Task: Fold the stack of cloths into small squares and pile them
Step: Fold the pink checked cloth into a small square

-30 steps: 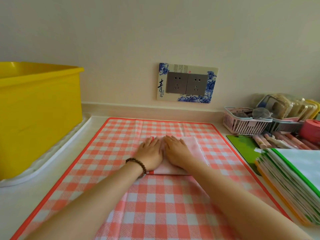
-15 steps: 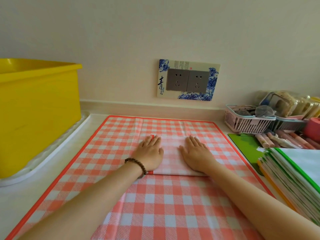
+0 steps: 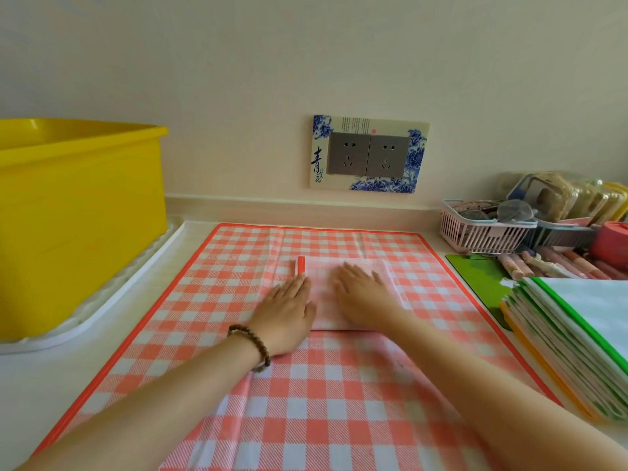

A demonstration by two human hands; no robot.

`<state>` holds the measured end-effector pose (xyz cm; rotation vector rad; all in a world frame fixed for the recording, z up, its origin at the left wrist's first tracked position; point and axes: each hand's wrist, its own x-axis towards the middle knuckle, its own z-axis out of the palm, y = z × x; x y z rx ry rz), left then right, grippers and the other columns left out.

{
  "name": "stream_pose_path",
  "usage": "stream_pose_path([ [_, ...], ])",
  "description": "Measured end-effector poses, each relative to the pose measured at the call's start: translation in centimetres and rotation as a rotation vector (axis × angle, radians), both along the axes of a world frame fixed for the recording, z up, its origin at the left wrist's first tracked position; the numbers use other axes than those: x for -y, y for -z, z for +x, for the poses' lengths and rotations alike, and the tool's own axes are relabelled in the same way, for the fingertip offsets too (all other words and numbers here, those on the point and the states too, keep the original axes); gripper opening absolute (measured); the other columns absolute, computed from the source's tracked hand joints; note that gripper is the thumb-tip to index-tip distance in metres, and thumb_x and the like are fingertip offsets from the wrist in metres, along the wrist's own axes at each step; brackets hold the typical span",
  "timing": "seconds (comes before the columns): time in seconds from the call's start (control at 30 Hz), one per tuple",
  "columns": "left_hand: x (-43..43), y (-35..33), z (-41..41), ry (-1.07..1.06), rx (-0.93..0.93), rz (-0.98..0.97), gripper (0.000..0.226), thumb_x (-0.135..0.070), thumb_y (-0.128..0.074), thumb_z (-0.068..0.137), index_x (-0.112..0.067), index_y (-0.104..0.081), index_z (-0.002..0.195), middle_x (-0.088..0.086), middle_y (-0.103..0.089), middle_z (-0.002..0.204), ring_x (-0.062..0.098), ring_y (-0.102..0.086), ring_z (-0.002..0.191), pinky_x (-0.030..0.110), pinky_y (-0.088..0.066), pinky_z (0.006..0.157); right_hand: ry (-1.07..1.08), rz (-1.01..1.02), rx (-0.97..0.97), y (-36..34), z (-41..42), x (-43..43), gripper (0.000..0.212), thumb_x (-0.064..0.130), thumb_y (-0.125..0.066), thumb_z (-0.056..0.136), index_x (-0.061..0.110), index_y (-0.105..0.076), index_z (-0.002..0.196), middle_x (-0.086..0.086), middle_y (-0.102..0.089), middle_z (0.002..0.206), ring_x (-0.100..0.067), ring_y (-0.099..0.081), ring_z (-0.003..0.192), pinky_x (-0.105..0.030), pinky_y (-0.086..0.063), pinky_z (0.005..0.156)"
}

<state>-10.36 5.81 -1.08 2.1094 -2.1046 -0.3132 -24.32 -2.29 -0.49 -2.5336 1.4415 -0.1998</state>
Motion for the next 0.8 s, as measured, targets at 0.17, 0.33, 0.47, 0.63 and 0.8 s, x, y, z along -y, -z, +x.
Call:
stream_pose_path([
  [0.17, 0.0, 0.0, 0.0, -0.013, 0.012, -0.002, 0.055, -0.034, -0.010, 0.101, -0.014, 0.006, 0.150, -0.001, 0.012, 0.158, 0.009, 0.009, 0.144, 0.028, 0.004, 0.117, -0.087, -0.035, -0.027, 0.9, 0.8, -2.2, 0.053, 0.033, -0.015, 0.102, 0.016, -0.007, 0.151, -0.001, -0.001, 0.159, -0.016, 0.001, 0.146, -0.036, 0.001, 0.118],
  [0.33, 0.1, 0.3, 0.1, -0.010, 0.022, 0.005, 0.056, -0.037, -0.008, 0.101, -0.014, 0.009, 0.150, 0.000, 0.014, 0.157, 0.010, 0.010, 0.144, 0.028, 0.004, 0.118, -0.001, -0.033, -0.082, 0.7, -3.2, -1.4, 0.070, 0.060, -0.017, 0.094, 0.021, -0.004, 0.151, 0.003, 0.001, 0.159, -0.013, 0.002, 0.146, -0.035, 0.001, 0.118],
  [0.47, 0.1, 0.5, 0.2, -0.012, 0.026, -0.003, 0.058, -0.042, -0.008, 0.101, -0.015, 0.010, 0.149, 0.000, 0.015, 0.157, 0.011, 0.010, 0.144, 0.028, 0.005, 0.116, 0.061, -0.009, -0.096, 0.3, -7.0, -1.1, 0.076, 0.066, -0.018, 0.091, 0.022, -0.001, 0.151, 0.004, 0.003, 0.159, -0.011, 0.001, 0.146, -0.034, -0.001, 0.119],
  [0.63, 0.1, 0.5, 0.2, -0.012, 0.026, -0.013, 0.061, -0.047, -0.008, 0.099, -0.015, 0.009, 0.149, 0.000, 0.014, 0.157, 0.011, 0.010, 0.144, 0.028, 0.005, 0.115, 0.131, 0.005, -0.112, 0.2, -8.4, -1.5, 0.076, 0.064, -0.015, 0.092, 0.018, -0.002, 0.151, 0.003, 0.001, 0.159, -0.011, 0.000, 0.146, -0.032, 0.001, 0.117],
  [0.8, -0.1, 0.4, 0.0, -0.017, 0.034, -0.010, 0.069, -0.056, -0.005, 0.096, -0.015, 0.008, 0.150, 0.000, 0.013, 0.157, 0.012, 0.009, 0.145, 0.030, 0.004, 0.116, 0.226, 0.161, 0.382, -1.1, -8.6, -1.4, 0.057, 0.042, -0.045, 0.095, 0.013, -0.036, 0.142, -0.004, -0.042, 0.145, -0.020, -0.042, 0.130, -0.032, -0.031, 0.108],
])
